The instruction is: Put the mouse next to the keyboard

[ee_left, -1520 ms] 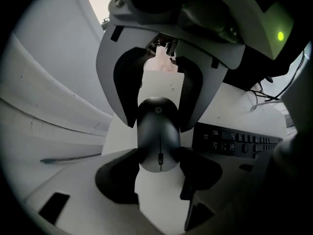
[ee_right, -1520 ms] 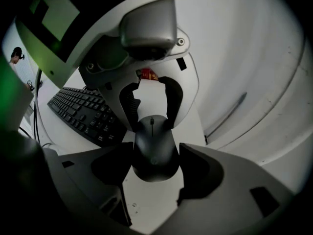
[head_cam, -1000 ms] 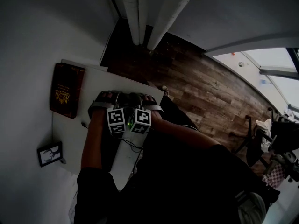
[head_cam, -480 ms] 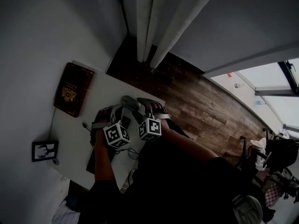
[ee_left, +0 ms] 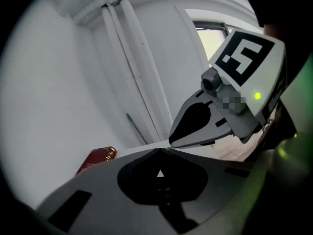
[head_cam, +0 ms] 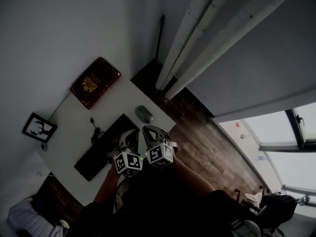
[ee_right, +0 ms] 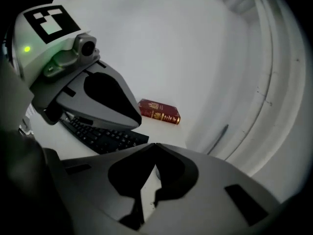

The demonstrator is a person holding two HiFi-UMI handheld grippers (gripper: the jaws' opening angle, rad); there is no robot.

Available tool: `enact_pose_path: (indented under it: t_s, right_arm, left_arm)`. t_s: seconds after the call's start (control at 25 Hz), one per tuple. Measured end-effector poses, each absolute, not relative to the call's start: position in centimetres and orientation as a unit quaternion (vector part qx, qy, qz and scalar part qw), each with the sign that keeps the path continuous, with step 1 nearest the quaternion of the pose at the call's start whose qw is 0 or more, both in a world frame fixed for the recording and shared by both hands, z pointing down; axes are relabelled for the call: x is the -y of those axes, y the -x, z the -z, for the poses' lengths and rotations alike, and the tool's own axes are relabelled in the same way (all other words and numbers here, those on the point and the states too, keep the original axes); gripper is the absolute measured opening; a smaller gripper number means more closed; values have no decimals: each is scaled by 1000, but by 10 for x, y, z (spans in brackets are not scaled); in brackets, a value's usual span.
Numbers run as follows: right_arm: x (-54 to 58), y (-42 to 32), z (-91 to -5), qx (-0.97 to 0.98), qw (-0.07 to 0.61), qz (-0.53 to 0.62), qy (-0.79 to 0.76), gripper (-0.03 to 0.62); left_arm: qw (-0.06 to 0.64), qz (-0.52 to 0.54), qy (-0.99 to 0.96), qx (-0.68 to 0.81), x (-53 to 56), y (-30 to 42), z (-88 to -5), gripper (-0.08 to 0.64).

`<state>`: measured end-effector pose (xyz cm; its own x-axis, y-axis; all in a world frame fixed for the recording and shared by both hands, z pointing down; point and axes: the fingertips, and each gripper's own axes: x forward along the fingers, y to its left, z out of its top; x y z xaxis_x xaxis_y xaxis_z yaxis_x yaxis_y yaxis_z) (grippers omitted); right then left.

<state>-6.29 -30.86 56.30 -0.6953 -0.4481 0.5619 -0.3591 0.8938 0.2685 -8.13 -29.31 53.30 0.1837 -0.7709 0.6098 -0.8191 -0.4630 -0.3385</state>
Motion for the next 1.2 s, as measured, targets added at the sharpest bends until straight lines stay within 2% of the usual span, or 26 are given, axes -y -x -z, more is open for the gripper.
enact_pose_path:
  t_s: [0.24,0.36,0.52,0.72,1.2]
  right_arm:
    - [296,32,-546,940,286,55,-178,20]
    - [292,1,-530,949,256,30,-180,20]
    - [289,-35,-510,968,194,20,-159,20]
    - [282,-81,-484,980,139,14,-144,20]
    - [241,-114,-451,994,60,19,-93,20]
  left_arm:
    - [157,-261,-719,625,272,59,-528,3]
    - [183,-218,-678,677,261,50,-523,3]
    - [183,-186,-629,732,248,31,-518,3]
    - [147,-147,-595,776,234,-12,-492,3]
    - [116,-126,-570,804,192,-69,-469,3]
